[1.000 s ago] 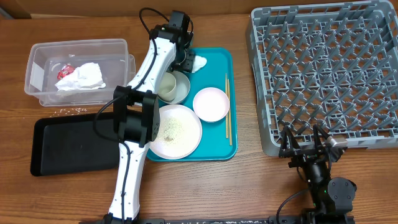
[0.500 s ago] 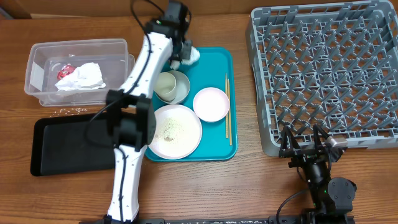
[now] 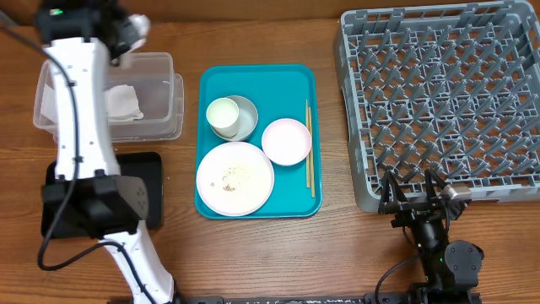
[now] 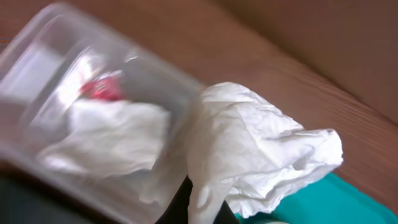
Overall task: Sort waste into correct bins and load items into the dishwasher
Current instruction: 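Carry the tissue left and release it into the clear bin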
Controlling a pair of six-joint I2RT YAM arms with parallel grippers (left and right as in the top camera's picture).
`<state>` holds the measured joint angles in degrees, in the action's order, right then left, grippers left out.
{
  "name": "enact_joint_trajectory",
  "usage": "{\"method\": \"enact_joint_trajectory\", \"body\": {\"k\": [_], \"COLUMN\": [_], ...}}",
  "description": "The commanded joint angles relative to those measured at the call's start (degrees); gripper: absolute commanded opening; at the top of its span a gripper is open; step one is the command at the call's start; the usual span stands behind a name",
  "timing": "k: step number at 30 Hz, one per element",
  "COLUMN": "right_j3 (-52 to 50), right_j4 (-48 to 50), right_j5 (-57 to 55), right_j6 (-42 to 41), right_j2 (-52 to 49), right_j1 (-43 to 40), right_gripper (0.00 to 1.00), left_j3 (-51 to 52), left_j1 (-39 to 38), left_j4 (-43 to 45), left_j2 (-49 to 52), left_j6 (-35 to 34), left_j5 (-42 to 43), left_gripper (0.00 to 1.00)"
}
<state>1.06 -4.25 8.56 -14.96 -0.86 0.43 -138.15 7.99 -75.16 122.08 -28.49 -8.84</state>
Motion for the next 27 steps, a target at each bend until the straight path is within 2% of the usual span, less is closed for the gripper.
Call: {"method": "enact_joint_trajectory", "body": {"k": [1,6,7,12,13,20,25,27], "right_j3": [-0.6,-0.6,-0.6,-0.6,-0.6,-0.6,-0.6,-0.6], "right_j4": [0.3,0.3,0.3,0.2,0.2,0.3,0.3,0.2], "right_j5": [-0.4,-0.4,-0.4,-0.4,-0.4,-0.4,-0.4,-0.4], "right_j6": [-0.1,-0.1,-0.1,-0.1,-0.1,-0.1,-0.1,-0.1], "right_j2": [0.4,0.4,0.4,0.4,0.4,0.4,0.4,0.4], "right_j1": [0.3,0.3,0.3,0.3,0.3,0.3,0.3,0.3], "right_gripper": [1.0,1.0,1.0,1.0,1.0,1.0,1.0,1.0], "left_j3": [0.4,0.4,0.4,0.4,0.4,0.3,0.3,0.3], "left_j1": [3.7,7.1,7.3,7.5,7.5,7.5,7.5,7.5], "left_j4": [-2.6,-5.2,-5.2,-5.1,-5.1,-3.1,-2.6,-2.6], "left_j2": [3.3,8.5,9.7,14.1,14.2,10.0,2.9,-0.5], "left_j6": [-8.8,-10.9,-10.9,-10.5,-9.8,-4.0,-3.4,-3.5], "left_j5": [-0.1,1.3,1.5,5.4,6.3,10.6,7.4,4.0], "left_gripper": [0.04,0.04,0.08,0.53,0.57,0.61,0.62,0.65]}}
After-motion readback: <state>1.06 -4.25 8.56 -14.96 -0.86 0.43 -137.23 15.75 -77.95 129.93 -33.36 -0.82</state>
